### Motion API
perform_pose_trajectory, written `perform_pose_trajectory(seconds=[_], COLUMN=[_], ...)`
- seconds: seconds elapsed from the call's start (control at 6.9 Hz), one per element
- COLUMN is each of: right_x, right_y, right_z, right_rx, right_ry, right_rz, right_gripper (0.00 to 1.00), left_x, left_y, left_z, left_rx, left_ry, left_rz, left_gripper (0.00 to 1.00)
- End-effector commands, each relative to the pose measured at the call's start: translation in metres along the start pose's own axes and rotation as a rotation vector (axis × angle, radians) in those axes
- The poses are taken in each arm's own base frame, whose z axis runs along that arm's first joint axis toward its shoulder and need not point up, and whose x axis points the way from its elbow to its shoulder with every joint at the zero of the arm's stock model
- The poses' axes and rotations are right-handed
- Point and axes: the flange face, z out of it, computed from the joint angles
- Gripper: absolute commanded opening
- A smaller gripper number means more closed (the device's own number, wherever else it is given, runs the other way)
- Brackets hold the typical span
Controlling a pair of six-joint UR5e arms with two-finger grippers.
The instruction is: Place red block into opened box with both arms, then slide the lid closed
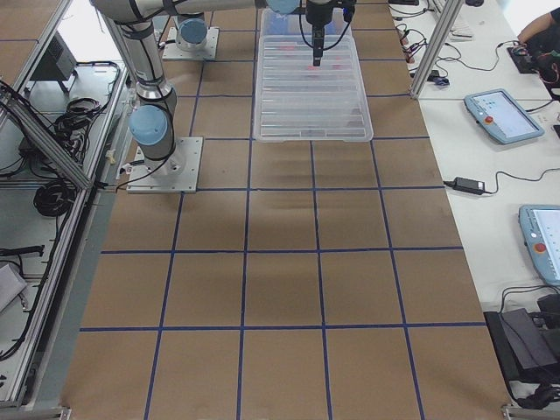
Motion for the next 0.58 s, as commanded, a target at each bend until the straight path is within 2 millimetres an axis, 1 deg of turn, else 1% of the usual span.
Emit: perform_pose_trajectory(seconds=[0.0,0.14,0.29,0.43], right_x=[0.002,0.003,0.003,0.003], right_y=[-0.001,-0.001,0.0,0.0], right_z=[0.001,0.0,0.0,-0.001], right_rx=[-0.001,0.0,-0.003,0.0], right_ry=[0.002,0.002,0.003,0.003], right_rz=[0.001,0.002,0.002,0.002], right_gripper=[1.0,1.0,1.0,1.0], left_x=[0.114,0.143,0.151,0.152], left_y=[0.008,0.012,0.009,0.017], left_z=[-0.006,0.009,0.033,0.056], left_rx=[0.015,-0.005,-0.002,-0.004], left_ry=[-0.01,-0.009,-0.002,0.0], left_rz=[-0.075,-0.066,-0.059,-0.055], left_gripper=[0.05,0.05,0.05,0.05])
